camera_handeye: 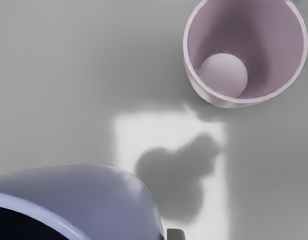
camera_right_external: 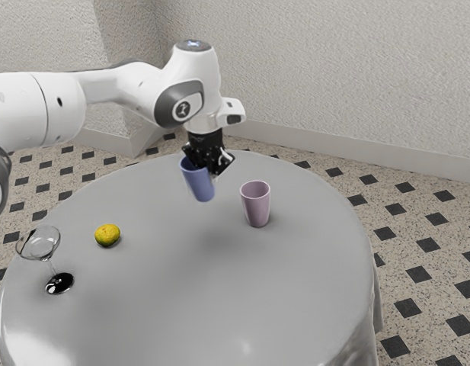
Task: Place the left cup onto the right cup
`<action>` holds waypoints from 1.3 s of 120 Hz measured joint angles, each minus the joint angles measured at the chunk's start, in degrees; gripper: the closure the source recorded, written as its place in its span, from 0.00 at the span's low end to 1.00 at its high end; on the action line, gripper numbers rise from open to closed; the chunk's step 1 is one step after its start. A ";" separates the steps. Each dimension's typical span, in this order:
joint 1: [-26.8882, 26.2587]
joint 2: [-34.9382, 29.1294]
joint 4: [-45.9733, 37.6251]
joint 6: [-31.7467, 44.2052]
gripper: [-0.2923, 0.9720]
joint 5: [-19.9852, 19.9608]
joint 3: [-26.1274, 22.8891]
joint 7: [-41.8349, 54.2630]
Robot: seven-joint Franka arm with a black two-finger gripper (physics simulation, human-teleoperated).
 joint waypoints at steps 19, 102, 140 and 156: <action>-0.19 2.88 4.73 -1.55 0.85 1.02 -1.33 -0.82; -4.18 14.95 22.42 -5.05 0.85 11.85 -8.30 -3.09; -4.81 18.65 26.19 -5.59 0.85 13.14 -8.35 -3.23; -4.83 19.15 26.25 -5.51 0.85 13.34 -8.31 -3.13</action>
